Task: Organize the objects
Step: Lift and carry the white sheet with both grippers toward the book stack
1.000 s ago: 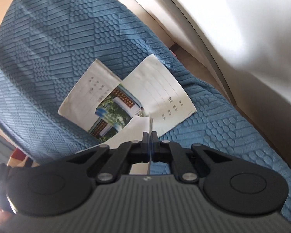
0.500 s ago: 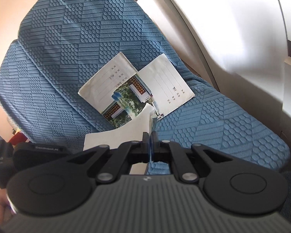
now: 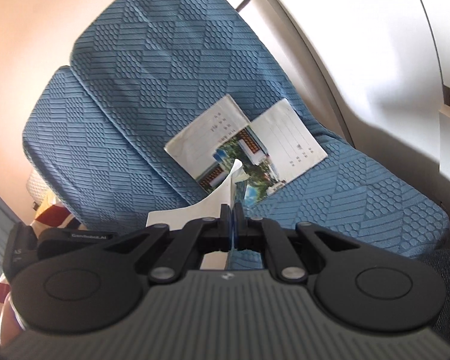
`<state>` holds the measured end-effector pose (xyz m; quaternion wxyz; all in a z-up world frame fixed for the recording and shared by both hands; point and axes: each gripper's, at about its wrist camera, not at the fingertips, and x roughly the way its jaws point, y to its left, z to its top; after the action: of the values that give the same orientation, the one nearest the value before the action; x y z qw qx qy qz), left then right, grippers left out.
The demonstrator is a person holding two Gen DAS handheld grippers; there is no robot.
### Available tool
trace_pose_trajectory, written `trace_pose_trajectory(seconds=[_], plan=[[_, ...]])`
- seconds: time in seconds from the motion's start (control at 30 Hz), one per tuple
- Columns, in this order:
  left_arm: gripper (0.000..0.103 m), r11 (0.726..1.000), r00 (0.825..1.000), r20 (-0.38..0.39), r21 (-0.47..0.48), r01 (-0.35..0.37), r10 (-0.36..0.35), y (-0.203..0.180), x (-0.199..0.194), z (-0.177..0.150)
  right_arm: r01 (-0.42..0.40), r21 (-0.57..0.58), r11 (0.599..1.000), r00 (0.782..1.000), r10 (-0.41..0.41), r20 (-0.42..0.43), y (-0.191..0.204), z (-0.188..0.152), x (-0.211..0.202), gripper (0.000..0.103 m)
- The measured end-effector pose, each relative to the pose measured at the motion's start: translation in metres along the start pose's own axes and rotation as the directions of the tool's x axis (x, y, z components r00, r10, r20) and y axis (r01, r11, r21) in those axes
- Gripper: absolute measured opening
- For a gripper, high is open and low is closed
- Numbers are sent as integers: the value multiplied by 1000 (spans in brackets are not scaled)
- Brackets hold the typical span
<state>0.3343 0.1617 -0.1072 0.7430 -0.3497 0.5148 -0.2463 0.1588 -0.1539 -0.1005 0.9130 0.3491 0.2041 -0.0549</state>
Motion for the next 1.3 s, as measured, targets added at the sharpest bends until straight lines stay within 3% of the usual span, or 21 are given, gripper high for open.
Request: trace_pose_trajectory(seconds=[0.47,0.8,1.07,1.3], plan=[[3,999,998,56,27,22,-24,9,-66,35,-79,-48,996,997,80,21,72,-1,-13,4],[3,999,998,65,52,16,-19,26,-95,59,-90,-78,993,996,91,8,114,-17,-12,4],[3,1000,999,52,24,8,-9,61,-102,66,-105,-112,988,994,102,-29,128,-44,-6,4],[3,999,1000,2,-13,-29,29,96,-88,56,-74,-115,991,994,64,-83,123,-68,5,4]])
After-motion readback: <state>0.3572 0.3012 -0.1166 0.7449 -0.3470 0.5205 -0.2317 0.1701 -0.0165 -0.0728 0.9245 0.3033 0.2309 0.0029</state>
